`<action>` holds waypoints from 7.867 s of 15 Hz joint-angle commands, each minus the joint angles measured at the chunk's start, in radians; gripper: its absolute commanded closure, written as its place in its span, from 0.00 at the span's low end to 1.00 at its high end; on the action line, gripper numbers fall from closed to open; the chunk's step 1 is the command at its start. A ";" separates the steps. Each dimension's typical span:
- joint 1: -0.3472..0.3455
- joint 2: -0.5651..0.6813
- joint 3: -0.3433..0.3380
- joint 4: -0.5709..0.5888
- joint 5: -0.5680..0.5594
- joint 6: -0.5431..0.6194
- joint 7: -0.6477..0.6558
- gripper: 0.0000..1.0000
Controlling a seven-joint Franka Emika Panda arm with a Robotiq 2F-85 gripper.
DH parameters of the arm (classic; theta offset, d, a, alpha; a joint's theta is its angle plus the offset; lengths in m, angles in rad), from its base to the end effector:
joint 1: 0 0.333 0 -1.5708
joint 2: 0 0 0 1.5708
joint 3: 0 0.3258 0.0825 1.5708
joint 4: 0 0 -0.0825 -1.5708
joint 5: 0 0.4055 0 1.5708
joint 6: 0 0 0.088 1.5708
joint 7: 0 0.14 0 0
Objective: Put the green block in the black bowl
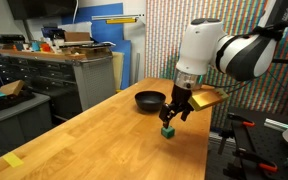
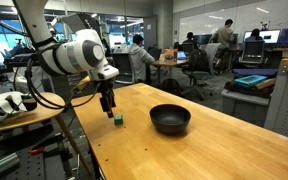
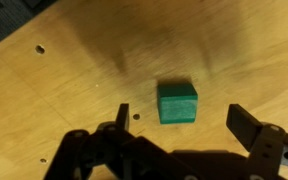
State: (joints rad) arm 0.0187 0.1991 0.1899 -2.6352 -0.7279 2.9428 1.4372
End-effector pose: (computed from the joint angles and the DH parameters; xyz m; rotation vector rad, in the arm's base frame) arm 0.4173 0.1338 0.1435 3.0076 -0.8128 0.2907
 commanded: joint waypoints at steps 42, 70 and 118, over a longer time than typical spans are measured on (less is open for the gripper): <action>-0.116 -0.113 -0.024 0.155 0.697 -0.227 -0.796 0.79; -0.065 0.208 -0.257 0.520 0.820 -0.274 -1.022 0.79; -0.010 -0.087 -0.203 0.709 0.586 -1.036 -1.331 0.00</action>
